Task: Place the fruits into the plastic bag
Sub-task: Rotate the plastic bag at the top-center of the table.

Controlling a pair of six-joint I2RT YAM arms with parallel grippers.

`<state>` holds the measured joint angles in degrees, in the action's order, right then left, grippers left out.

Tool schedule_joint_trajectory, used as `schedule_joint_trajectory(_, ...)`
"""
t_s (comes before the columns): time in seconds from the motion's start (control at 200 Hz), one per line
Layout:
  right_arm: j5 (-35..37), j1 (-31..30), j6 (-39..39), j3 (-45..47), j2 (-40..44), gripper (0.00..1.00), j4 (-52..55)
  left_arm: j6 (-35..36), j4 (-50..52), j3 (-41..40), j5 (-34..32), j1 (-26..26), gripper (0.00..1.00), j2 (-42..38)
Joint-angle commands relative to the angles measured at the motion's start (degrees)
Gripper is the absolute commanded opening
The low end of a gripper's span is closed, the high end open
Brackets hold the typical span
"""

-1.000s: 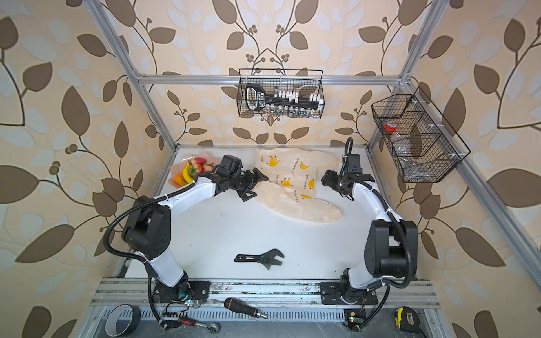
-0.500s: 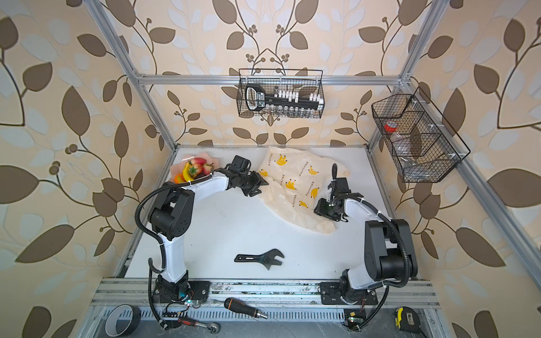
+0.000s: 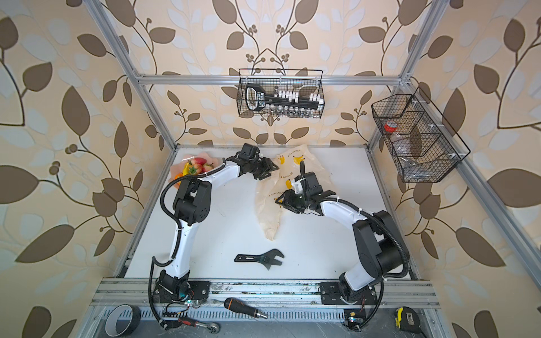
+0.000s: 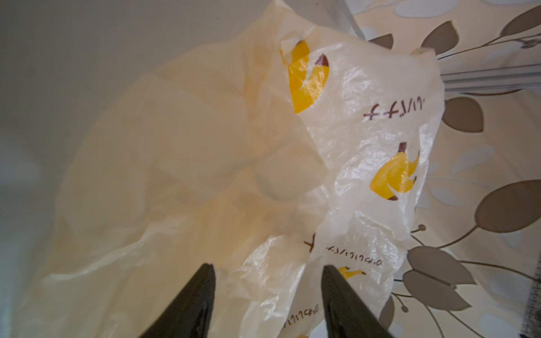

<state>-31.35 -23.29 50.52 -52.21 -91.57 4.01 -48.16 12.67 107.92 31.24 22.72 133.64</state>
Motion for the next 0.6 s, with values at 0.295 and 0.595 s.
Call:
schedule_joint_trajectory(0.295, 4.8, 0.8, -8.3, -12.5, 11.1, 0.81, 20.8, -1.5, 0.9, -2.7, 8.2, -10.2, 0.99, -16.4)
schedule_joint_trajectory(0.595, 36.2, 11.1, -36.6, -16.9, 14.0, 0.85, 44.7, 9.5, 22.9, -18.5, 6.2, -5.0, 0.99, -35.3)
